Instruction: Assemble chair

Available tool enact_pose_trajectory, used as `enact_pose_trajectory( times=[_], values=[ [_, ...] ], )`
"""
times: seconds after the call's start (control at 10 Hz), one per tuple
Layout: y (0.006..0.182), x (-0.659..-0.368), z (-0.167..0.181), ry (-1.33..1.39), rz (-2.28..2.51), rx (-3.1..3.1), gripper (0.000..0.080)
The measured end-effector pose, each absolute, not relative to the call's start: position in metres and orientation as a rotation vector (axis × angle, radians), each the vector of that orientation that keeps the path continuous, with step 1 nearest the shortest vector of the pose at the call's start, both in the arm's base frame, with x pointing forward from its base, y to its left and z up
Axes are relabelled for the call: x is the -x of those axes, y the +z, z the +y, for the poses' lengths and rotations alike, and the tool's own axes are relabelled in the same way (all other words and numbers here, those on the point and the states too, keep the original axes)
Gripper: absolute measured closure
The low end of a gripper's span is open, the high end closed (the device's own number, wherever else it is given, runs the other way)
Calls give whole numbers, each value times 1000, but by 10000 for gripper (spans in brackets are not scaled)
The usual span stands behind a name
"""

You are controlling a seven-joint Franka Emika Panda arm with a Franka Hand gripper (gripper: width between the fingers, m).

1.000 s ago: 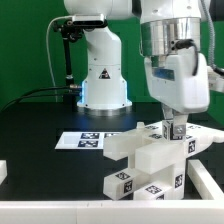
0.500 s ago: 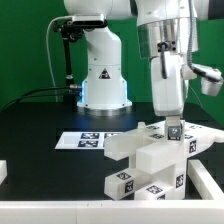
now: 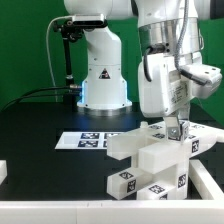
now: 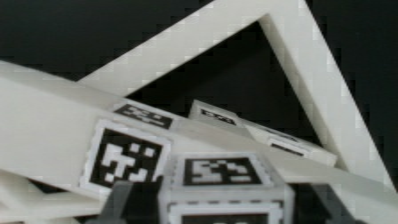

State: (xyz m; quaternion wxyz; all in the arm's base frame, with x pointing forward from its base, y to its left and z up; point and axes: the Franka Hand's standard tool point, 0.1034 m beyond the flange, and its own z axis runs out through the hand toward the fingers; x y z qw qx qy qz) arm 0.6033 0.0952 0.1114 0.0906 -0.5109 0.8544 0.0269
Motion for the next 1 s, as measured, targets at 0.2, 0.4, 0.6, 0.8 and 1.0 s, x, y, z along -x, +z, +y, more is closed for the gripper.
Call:
enact_pose_trajectory(
  times=[0.2, 0.4, 0.6, 0.8, 1.0],
  values=[
    [111, -602, 98, 64, 2369, 1781, 287],
    [113, -602, 98, 42, 2015, 2174, 172],
    [112, -599, 103, 12, 1834, 2334, 156],
    [111, -600, 99, -5, 1695, 2440, 151],
    [112, -601, 93, -14, 1351, 2695, 150]
  ],
)
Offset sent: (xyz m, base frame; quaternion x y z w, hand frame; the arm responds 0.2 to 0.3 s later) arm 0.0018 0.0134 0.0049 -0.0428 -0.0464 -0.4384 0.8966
